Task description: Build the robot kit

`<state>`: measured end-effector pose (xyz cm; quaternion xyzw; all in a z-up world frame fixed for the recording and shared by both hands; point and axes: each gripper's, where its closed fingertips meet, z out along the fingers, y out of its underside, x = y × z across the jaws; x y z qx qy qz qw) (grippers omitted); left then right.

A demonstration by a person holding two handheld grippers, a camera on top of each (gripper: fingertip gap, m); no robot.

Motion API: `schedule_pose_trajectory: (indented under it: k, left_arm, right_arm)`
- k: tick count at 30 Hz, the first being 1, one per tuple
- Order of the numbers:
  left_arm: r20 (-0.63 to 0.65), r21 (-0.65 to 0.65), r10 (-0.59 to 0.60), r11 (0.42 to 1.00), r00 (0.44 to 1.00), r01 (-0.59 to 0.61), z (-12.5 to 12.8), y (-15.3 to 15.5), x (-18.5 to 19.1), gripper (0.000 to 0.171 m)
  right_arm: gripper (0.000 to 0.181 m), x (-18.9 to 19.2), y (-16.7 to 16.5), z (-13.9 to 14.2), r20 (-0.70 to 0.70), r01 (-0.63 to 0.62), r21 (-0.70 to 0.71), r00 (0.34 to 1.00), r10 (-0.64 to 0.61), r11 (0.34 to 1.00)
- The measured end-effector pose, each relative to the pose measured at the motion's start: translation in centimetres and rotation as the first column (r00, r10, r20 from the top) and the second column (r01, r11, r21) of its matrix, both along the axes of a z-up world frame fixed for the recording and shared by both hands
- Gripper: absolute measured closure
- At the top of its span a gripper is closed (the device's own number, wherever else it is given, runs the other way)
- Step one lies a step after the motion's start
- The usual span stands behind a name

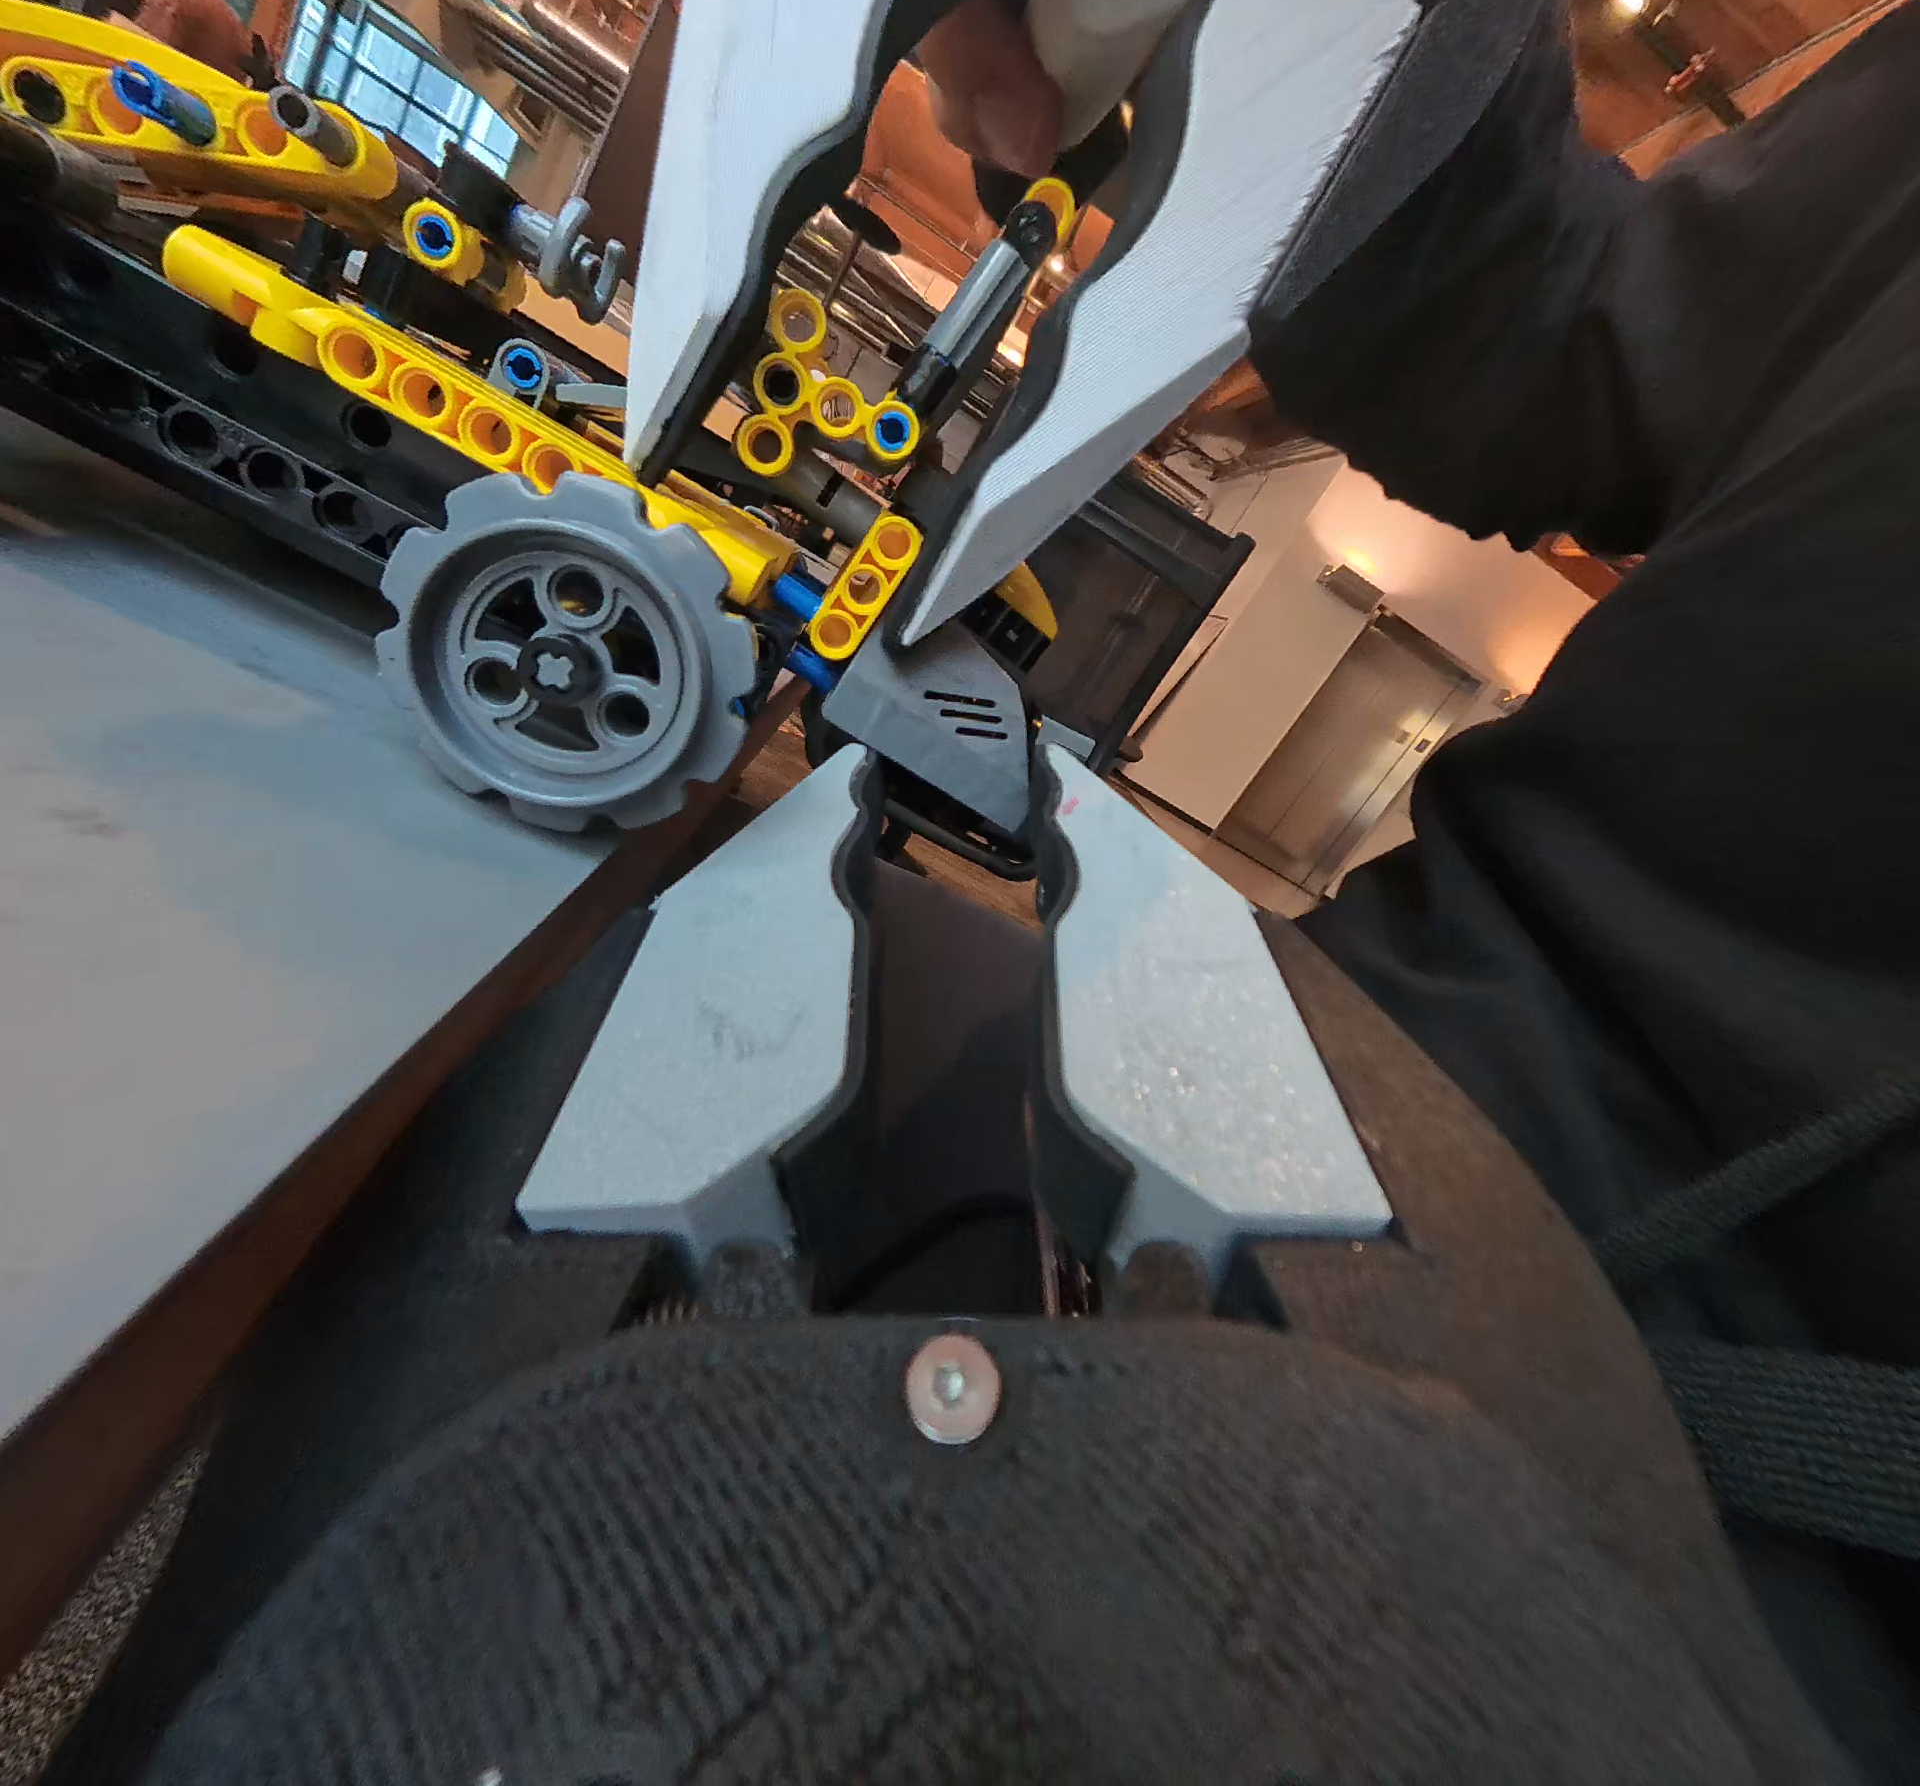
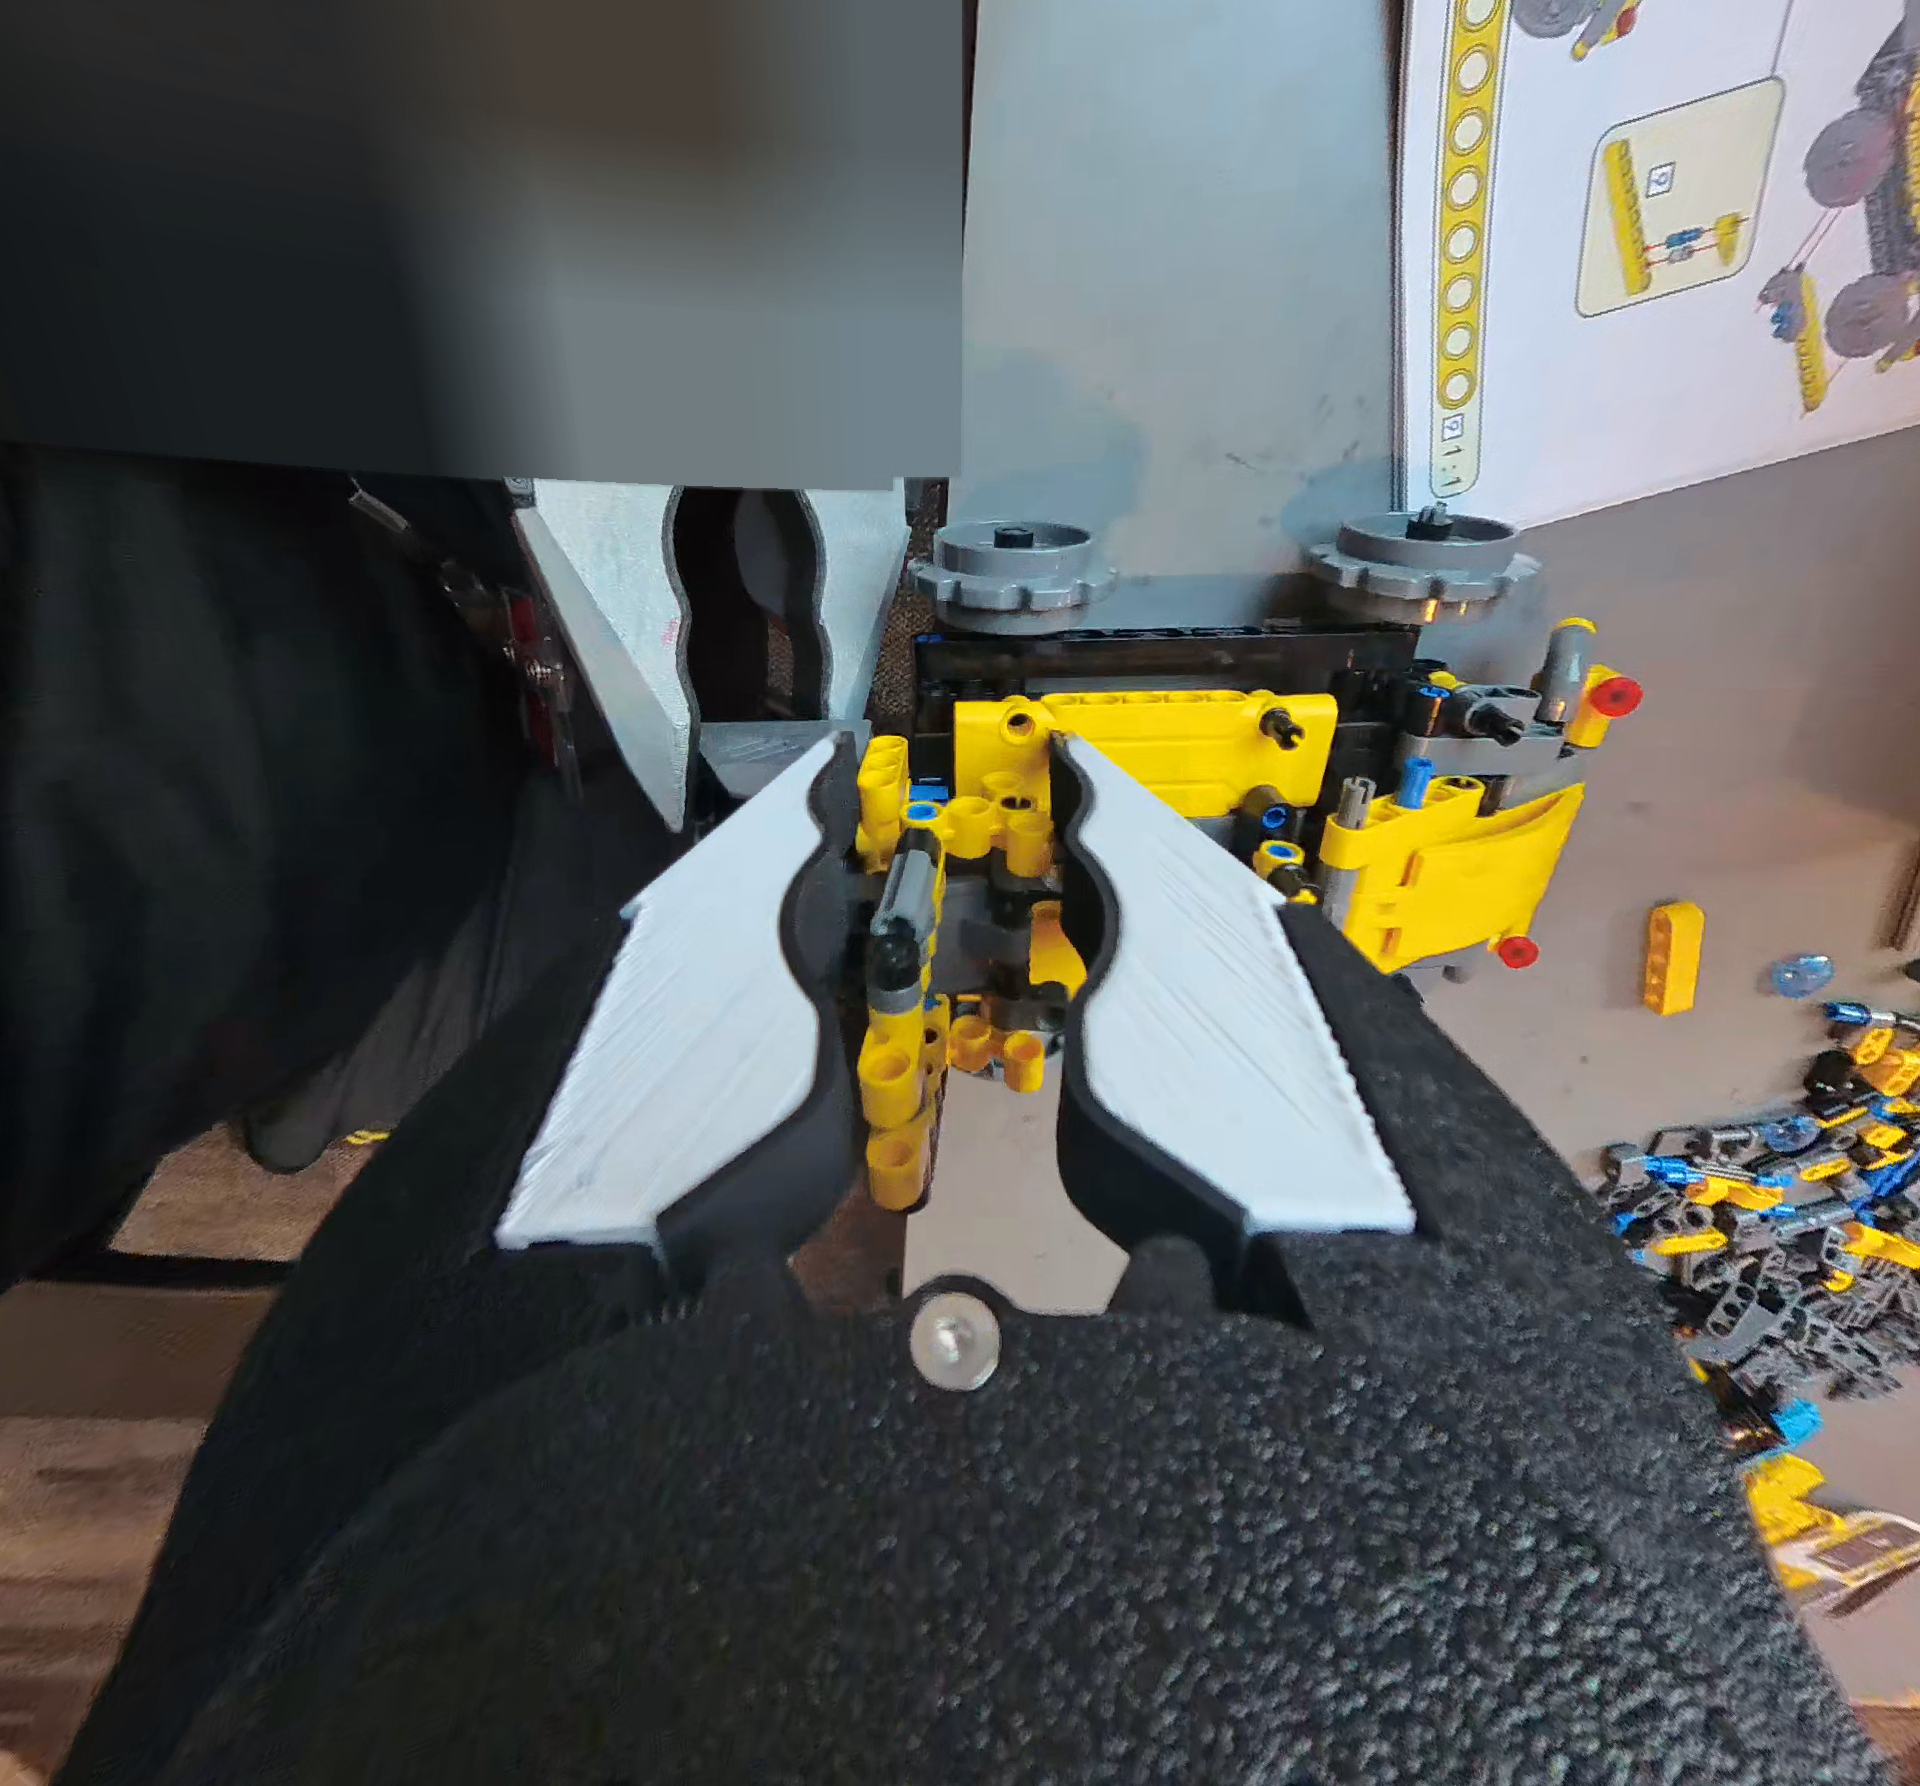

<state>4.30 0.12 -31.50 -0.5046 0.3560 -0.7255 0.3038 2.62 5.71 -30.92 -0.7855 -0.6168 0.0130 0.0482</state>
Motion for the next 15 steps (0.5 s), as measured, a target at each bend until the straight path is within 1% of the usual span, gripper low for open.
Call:
schedule_pose_trajectory:
  k: [4,10,12,13,15]
  left_arm:
    - [-0.006,0.003,0.008,1.0,1.0,-0.008,-0.02,-0.04,0.19,0.147]
    - [-0.001,-0.003,0.059,0.998,0.998,-0.059,0.3,0.28,0.66,0.148]
    - [0.014,0.011,0.062,0.998,0.998,-0.062,0.64,0.21,0.75,0.148]
    - [0.027,0.021,0.064,0.998,0.998,-0.065,0.76,0.16,0.77,0.148]
    - [0.03,0.024,0.071,0.997,0.997,-0.072,0.75,0.2,0.78,0.148]
  right_arm:
    - [0.146,0.12,-0.02,0.02,0.055,-0.053,-0.013,0.997,0.053,0.999]
    - [0.147,0.41,0.29,-0.05,0.086,-0.082,-0.007,0.993,0.083,0.997]
    - [0.151,0.48,0.44,-0.07,0.087,-0.103,0.011,0.991,0.102,0.995]
    - [0.156,0.56,0.68,-0.06,0.087,-0.104,0.023,0.991,0.102,0.994]
    - [0.156,0.58,0.75,-0.01,0.082,-0.09,0.012,0.993,0.088,0.996]
